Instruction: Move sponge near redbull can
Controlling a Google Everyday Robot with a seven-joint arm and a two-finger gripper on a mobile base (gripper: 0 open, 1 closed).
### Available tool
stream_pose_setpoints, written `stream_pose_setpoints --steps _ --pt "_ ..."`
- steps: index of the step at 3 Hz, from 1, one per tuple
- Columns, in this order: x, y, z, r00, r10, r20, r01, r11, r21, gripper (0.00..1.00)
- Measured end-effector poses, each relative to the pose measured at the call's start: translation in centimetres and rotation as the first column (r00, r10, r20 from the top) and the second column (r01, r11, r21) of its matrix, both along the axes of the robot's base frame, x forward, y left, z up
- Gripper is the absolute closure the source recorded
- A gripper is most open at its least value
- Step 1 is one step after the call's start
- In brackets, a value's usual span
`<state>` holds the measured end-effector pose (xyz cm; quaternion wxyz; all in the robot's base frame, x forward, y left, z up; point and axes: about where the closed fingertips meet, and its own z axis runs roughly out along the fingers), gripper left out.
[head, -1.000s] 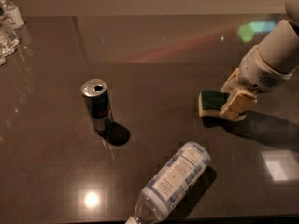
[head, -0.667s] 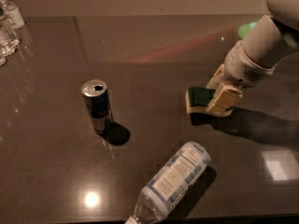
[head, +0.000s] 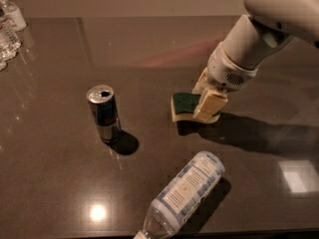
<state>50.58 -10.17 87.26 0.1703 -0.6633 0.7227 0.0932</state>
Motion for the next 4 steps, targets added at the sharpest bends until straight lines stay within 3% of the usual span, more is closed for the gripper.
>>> stream_pose_setpoints --steps 2,4 --pt "-1.1 5.1 -1.5 0.999 0.04 -0.018 -0.04 0.999 -0.001 1.0" --pt "-1.9 8.2 -2.1 0.9977 0.062 -0.026 -0.063 0.998 -0.024 1.0"
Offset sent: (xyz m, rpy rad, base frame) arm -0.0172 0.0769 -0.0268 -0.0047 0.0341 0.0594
